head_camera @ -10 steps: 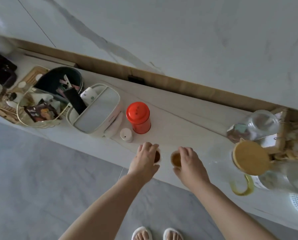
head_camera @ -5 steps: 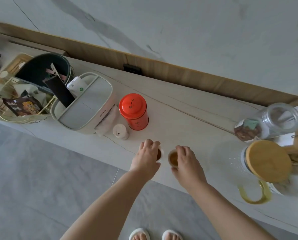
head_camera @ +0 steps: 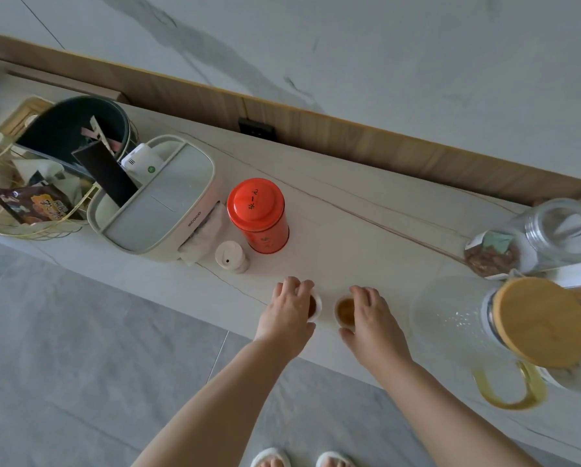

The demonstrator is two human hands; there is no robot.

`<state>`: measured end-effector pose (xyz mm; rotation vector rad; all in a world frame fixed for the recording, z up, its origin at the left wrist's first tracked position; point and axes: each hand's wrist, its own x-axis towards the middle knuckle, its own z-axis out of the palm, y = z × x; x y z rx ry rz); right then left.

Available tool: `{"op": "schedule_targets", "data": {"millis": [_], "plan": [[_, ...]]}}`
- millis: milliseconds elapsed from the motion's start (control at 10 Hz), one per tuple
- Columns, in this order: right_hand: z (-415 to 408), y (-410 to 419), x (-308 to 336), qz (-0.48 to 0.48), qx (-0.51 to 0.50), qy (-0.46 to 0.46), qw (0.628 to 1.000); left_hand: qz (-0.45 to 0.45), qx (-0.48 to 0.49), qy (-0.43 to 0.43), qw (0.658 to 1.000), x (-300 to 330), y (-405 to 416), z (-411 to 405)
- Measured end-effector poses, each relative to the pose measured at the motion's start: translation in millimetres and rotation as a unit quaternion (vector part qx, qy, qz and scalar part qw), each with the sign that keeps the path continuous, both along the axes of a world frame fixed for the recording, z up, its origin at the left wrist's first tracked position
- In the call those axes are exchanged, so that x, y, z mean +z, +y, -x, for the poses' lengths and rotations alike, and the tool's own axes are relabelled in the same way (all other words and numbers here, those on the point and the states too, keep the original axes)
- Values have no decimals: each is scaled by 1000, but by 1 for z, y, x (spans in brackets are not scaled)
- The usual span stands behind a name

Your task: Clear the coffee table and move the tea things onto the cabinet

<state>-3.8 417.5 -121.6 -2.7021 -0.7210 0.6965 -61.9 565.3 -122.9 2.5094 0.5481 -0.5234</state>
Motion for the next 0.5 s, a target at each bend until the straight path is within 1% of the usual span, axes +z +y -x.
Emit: {"op": "schedule_targets", "data": {"millis": [200,300,400,500], "plan": [[-1,-3,9,17,9,12,1000,-5,-18,23,1000,8,-2,2],[0,-10,31,30,13,6,999,-10,-15,41,999,31,-5,10],[-1,-15,70,30,14,-4,999,-10,4,23,1000,70,-5,18],[-8,-14,126,26,13,-21,999,-35,14,-20,999,130,-6,15]]}}
